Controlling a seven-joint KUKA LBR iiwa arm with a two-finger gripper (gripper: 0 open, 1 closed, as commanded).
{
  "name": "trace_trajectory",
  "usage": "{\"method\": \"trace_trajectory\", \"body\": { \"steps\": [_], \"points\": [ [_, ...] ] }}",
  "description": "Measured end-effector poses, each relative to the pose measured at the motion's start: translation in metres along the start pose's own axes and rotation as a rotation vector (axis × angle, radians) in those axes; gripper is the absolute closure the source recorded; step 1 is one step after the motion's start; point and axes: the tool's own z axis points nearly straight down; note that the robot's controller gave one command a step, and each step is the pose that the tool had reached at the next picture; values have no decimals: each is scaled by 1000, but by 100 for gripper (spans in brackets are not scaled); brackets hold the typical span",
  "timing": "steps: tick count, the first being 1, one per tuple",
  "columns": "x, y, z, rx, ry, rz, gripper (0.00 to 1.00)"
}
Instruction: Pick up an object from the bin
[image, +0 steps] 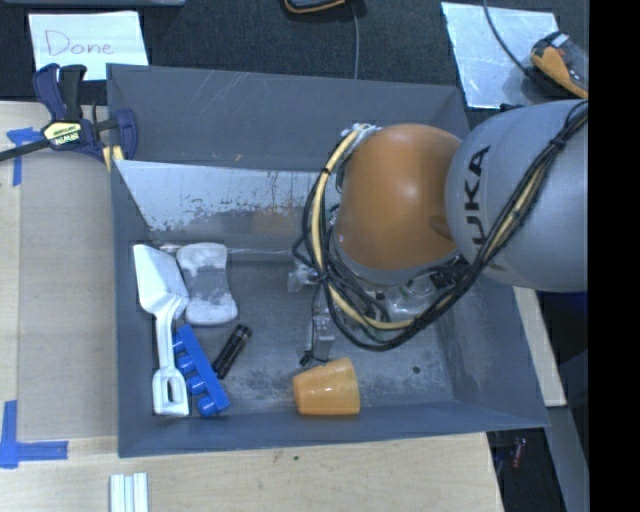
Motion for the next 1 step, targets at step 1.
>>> {"method": "trace_trajectory", "body": {
  "steps": [1],
  "points": [
    [0, 0, 0, 0, 0, 0, 0]
  ]
}}
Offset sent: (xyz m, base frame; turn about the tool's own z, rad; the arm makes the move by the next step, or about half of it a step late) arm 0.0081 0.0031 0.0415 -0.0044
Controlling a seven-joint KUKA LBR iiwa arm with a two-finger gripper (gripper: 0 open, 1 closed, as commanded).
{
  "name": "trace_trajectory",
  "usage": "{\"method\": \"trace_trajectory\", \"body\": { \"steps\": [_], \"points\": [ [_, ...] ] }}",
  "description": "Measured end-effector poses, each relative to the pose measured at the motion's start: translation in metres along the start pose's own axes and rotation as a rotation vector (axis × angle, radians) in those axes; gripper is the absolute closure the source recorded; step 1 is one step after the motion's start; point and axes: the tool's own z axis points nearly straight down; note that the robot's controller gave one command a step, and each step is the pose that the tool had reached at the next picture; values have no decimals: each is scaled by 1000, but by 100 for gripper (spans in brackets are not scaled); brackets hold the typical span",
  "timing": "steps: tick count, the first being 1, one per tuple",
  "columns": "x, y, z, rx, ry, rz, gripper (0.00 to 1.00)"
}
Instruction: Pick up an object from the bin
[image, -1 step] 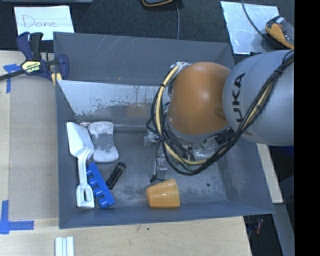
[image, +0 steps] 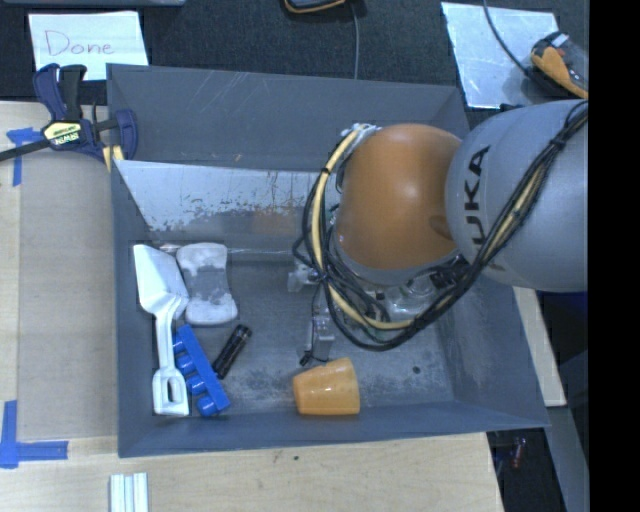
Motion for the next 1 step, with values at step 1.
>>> {"method": "trace_trajectory", "body": {
  "steps": [1],
  "points": [
    [-10, 2, -44, -2, -7, -1, 0]
  ]
}}
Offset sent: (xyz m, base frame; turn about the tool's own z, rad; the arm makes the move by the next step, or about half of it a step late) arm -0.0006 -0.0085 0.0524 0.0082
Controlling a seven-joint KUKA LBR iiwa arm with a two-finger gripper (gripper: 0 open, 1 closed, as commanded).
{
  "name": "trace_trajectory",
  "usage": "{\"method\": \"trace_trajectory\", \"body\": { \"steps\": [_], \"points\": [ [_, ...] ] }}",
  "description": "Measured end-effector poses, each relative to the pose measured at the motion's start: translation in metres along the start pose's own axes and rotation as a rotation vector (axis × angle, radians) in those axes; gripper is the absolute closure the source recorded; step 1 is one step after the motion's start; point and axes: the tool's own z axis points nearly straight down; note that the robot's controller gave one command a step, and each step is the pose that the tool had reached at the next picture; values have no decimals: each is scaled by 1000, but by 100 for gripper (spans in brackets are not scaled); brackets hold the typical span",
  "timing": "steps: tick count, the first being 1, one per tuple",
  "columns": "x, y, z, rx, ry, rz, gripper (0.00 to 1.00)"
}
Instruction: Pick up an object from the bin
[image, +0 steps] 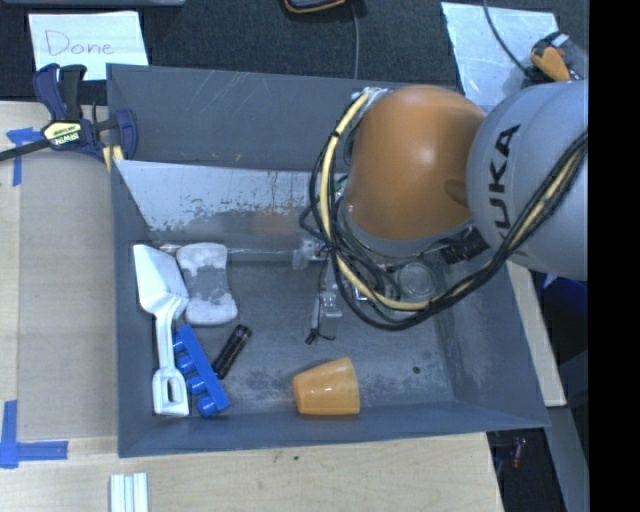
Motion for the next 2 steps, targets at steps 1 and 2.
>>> {"method": "trace_trajectory", "body": {
  "steps": [1, 2],
  "points": [
    [9, -11, -9, 2, 7, 11, 0],
    [-19, 29, 48, 0, 4, -70, 0]
  ]
}}
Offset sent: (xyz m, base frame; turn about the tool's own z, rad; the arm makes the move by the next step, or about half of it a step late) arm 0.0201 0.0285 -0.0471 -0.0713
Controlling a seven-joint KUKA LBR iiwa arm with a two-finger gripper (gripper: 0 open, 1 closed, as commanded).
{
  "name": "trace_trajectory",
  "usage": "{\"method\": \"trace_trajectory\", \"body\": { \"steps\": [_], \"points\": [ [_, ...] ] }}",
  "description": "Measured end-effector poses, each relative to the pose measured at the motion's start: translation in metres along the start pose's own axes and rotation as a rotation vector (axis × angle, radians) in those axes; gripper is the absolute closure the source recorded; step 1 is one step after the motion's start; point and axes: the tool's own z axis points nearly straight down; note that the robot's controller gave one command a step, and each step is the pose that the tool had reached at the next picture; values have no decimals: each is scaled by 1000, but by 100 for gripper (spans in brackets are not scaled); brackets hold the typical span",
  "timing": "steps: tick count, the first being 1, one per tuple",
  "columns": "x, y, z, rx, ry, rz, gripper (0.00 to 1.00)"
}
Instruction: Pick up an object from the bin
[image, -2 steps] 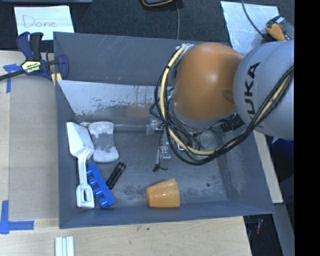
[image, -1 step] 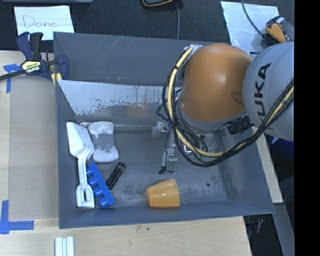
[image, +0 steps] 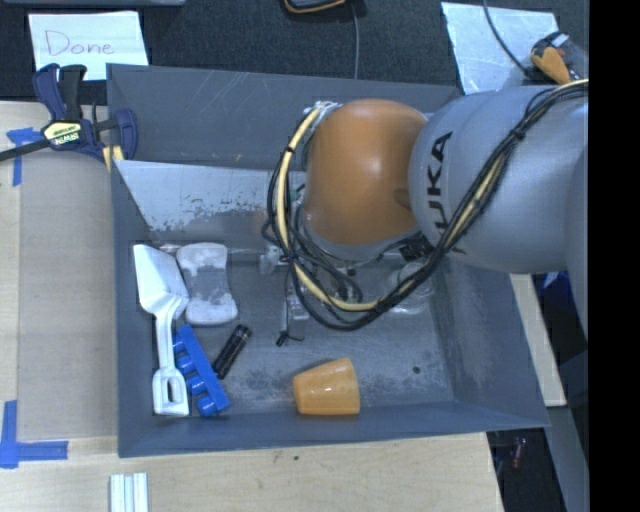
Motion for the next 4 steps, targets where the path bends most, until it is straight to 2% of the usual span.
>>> {"method": "trace_trajectory", "body": {
  "steps": [1, 2, 3, 4],
  "points": [
    [19, -21, -82, 1, -12, 67, 0],
    [-18, 10, 34, 0, -1, -41, 0],
    [-19, -7, -42, -1, -22, 40, 0],
    [-25, 16, 76, 0, -3, -86, 0]
  ]
}}
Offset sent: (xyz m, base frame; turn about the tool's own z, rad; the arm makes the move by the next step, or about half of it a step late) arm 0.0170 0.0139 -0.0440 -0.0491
